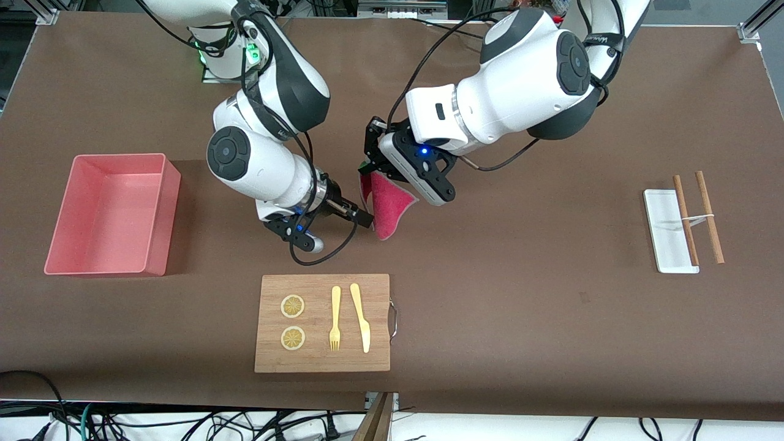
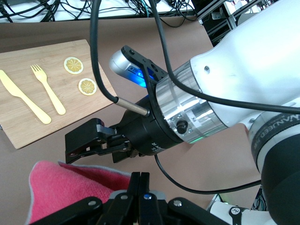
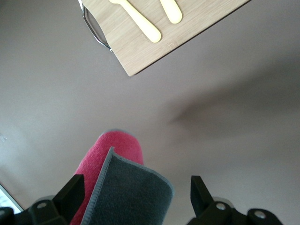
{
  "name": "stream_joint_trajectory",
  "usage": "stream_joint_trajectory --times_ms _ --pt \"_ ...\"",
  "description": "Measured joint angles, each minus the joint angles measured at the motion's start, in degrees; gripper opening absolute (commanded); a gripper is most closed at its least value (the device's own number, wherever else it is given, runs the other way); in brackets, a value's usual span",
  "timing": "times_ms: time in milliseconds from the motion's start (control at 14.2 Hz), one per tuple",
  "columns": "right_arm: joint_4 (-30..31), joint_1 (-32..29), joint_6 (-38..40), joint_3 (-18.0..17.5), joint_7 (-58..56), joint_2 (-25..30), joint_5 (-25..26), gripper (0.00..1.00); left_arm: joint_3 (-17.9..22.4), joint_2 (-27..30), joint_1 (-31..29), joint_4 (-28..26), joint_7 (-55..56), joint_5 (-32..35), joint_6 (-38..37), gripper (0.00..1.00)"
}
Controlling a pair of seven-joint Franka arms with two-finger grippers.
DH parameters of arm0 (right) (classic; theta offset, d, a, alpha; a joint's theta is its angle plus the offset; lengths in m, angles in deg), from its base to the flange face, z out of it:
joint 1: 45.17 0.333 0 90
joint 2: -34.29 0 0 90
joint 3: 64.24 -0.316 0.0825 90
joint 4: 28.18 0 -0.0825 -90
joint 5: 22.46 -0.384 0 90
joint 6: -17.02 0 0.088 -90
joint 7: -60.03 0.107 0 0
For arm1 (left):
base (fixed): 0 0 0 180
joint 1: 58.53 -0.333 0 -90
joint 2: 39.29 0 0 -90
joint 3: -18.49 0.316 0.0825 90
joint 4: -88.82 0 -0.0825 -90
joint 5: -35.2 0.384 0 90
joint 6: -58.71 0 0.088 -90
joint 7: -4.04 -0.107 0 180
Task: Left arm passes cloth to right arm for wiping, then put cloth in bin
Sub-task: 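Grasp the hanging cloth edge with the right gripper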
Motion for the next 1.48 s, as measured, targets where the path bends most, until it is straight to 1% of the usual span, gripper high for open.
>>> stream_joint_trajectory --times_ms 282,634,1128,1339,1480 --pt "0.0 0.23 0.6 0.0 -0.26 -0.44 0.0 1.0 0.0 0.0 0.01 0.0 0.0 0.0 0.03 0.0" --pt "0.0 0.32 6.71 -0.01 -4.85 -0.52 0.0 1.0 0.0 0.0 0.02 0.0 0.0 -0.03 0.09 0.0" --pt "0.01 0.29 9.69 0.07 -7.58 -0.56 0.3 1.0 0.0 0.0 0.03 0.01 0.0 -0.05 0.11 0.0" --pt "0.05 0.11 12.9 0.39 -10.19 -0.66 1.92 1.0 -0.01 0.0 0.03 0.03 0.0 -0.05 0.11 0.0" --pt "0.08 -0.14 14.8 0.62 -11.87 -0.7 2.02 0.99 -0.01 0.0 0.03 0.04 0.0 -0.05 0.11 0.0"
